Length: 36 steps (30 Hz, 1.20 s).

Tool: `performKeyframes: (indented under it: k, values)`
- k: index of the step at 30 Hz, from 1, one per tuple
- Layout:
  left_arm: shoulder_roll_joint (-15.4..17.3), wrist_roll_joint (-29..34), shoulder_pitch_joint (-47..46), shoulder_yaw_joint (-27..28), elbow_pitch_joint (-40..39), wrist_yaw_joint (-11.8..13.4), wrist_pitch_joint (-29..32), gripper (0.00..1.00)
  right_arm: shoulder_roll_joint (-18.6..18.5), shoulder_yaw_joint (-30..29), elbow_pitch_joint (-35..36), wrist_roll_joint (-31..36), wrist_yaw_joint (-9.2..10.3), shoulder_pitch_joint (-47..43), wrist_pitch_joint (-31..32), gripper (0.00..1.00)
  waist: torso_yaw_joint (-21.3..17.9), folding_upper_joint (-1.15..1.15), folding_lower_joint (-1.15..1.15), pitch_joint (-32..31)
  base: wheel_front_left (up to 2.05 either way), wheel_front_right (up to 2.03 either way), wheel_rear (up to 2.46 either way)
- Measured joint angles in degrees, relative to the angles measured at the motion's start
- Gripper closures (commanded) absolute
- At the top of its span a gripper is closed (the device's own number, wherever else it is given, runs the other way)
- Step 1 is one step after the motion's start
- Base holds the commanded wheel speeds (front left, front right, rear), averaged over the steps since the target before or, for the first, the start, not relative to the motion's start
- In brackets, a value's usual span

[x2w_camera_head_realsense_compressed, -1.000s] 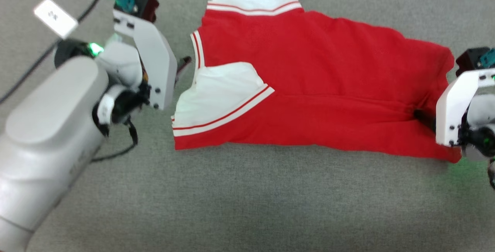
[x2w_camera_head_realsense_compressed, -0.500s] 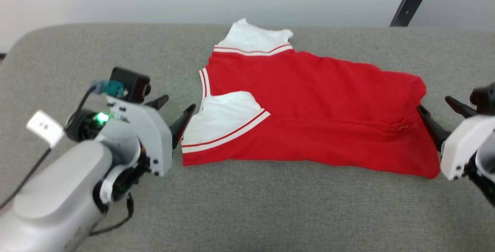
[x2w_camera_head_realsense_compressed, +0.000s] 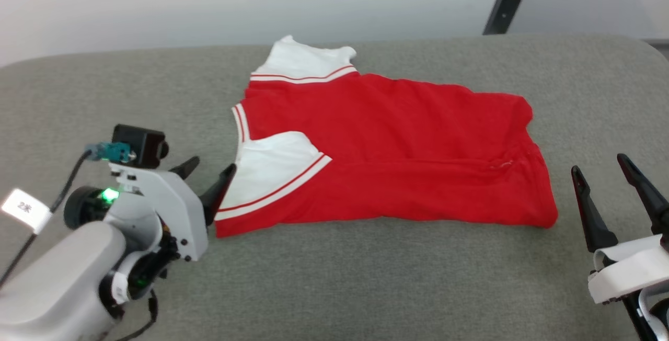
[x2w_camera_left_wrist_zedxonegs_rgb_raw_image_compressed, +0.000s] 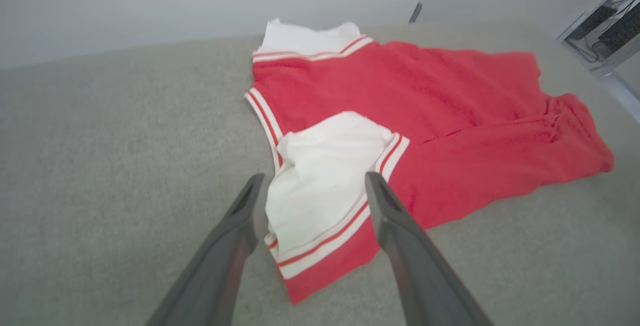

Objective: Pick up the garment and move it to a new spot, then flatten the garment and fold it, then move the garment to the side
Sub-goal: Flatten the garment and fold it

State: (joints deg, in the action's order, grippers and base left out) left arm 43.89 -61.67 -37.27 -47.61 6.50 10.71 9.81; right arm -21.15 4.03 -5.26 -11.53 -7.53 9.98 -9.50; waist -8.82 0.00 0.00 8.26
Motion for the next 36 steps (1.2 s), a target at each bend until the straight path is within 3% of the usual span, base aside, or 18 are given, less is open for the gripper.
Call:
performKeyframes:
  k: [9,10,15,21,24,25,27,29,33,36]
  values:
    - [2.18,-5.59,-2.49,-0.45,5.14,1.20,13.28,0.00,5.16,-2.27,5.24,2.09,0.01,-2.61,1.83,0.00,-3.57,0.00,0.00,3.63,0.00,0.00,0.00]
    - [2.35,-6.02,-2.96,-0.82,5.64,1.40,15.49,0.05,5.36,-2.33,5.26,2.09,0.01,-2.63,1.94,0.00,-3.98,0.00,0.00,4.06,0.00,0.00,0.00]
    - [2.18,-8.92,-4.65,-2.03,7.43,3.44,23.95,0.05,6.17,-2.33,5.28,1.94,0.01,-2.57,2.47,0.00,-5.78,0.00,0.00,5.86,0.00,0.00,0.00]
    - [0.90,-10.53,-6.83,-3.22,9.82,5.46,30.70,0.13,6.67,-2.09,5.21,0.71,0.01,-2.40,4.38,0.00,-6.91,0.00,0.00,7.77,0.00,0.00,0.00]
    - [-0.78,-11.94,-8.09,-2.50,11.95,5.81,31.74,0.26,6.53,-1.77,4.88,-0.59,0.01,-1.63,5.58,0.00,-7.00,0.00,0.00,8.72,0.00,0.00,0.00]
    - [-1.13,-11.95,-8.62,-2.56,12.72,5.86,32.30,0.35,6.41,-1.69,4.80,-0.66,0.01,-1.13,5.58,0.00,-6.99,0.00,0.00,9.04,0.00,0.00,0.00]
    - [-1.92,-12.03,-9.71,-2.70,14.25,5.66,33.16,0.60,6.19,-1.25,4.60,-1.47,0.01,-0.22,6.16,0.00,-6.97,0.00,0.00,9.65,0.00,0.00,0.00]
    - [-2.69,-12.78,-10.70,-2.69,15.71,5.67,34.64,1.00,6.11,-0.73,4.22,-2.23,0.01,0.44,7.11,0.00,-6.92,0.00,0.00,10.23,0.00,0.00,0.00]
    - [-3.78,-12.80,-12.84,-3.68,17.29,5.37,37.35,1.00,4.98,0.23,3.03,-4.49,0.01,2.18,11.72,0.00,-6.58,0.00,0.00,11.10,0.00,0.00,0.00]
    - [-4.38,-12.44,-13.66,-3.83,17.78,4.57,37.40,1.00,4.02,0.88,2.59,-6.64,0.01,3.21,18.58,0.00,-6.08,0.00,0.00,11.52,0.00,0.00,0.00]
